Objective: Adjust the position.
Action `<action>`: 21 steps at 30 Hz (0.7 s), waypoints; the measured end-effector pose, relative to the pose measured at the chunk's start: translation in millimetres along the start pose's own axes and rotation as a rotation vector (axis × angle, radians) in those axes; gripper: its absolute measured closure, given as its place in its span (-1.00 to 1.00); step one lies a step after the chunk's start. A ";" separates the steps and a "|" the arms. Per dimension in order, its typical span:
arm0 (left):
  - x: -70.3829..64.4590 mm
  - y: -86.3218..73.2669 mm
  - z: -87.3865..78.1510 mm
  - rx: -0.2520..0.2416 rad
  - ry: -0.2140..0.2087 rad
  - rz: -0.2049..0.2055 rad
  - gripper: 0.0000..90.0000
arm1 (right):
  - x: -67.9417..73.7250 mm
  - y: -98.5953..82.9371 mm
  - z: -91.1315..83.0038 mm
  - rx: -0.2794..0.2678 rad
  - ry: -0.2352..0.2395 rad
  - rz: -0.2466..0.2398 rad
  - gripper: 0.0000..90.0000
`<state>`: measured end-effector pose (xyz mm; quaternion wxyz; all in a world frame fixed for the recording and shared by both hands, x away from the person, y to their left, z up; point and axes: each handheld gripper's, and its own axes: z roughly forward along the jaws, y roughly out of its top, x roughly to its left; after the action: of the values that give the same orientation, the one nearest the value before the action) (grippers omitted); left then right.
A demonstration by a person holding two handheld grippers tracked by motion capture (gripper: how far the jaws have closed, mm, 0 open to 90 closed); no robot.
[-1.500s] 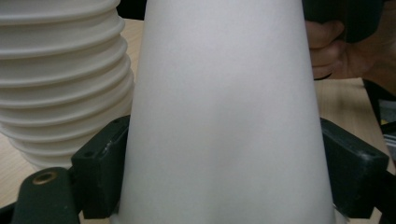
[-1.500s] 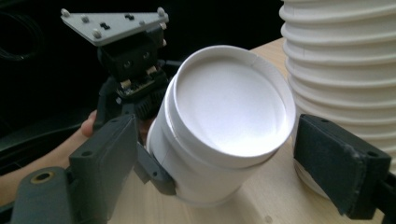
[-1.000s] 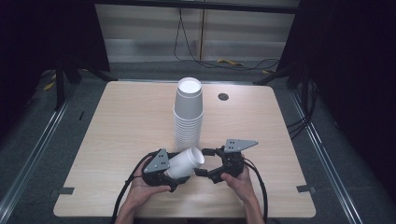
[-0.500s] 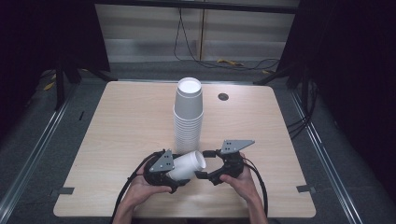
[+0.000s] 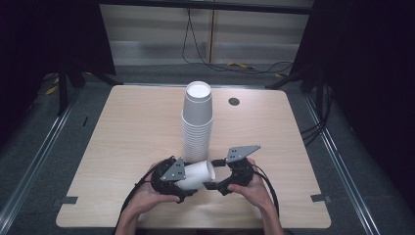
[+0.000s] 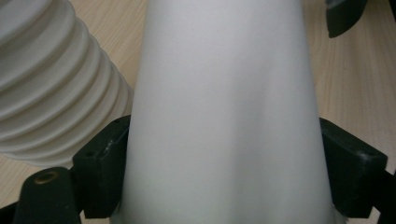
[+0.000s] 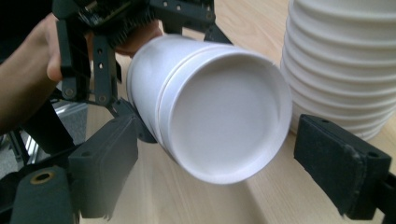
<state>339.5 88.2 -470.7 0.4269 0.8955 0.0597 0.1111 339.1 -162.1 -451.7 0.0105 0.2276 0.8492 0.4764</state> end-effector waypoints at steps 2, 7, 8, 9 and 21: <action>0.4 1.3 0.1 0.004 0.010 0.003 -0.66 | 0.0 -0.3 0.3 0.008 0.003 -0.003 -0.69; 1.9 2.4 -0.1 0.006 -0.003 0.003 -0.66 | -1.4 0.4 -0.8 0.019 -0.002 -0.003 -0.69; 2.2 2.0 0.3 0.011 -0.004 0.000 -0.66 | -1.6 0.7 -0.9 0.023 -0.002 -0.004 -0.69; 2.7 2.0 0.5 0.014 -0.006 0.007 -0.66 | -1.7 1.5 -0.8 0.027 -0.003 -0.005 -0.69; 1.6 5.6 0.0 0.053 -0.024 0.037 -0.65 | -2.3 9.9 0.5 0.077 -0.014 -0.026 -0.69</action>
<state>341.1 85.1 -466.1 0.4015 0.9087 0.0410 0.1067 345.0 -158.2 -444.3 0.0140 0.2201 0.8697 0.4415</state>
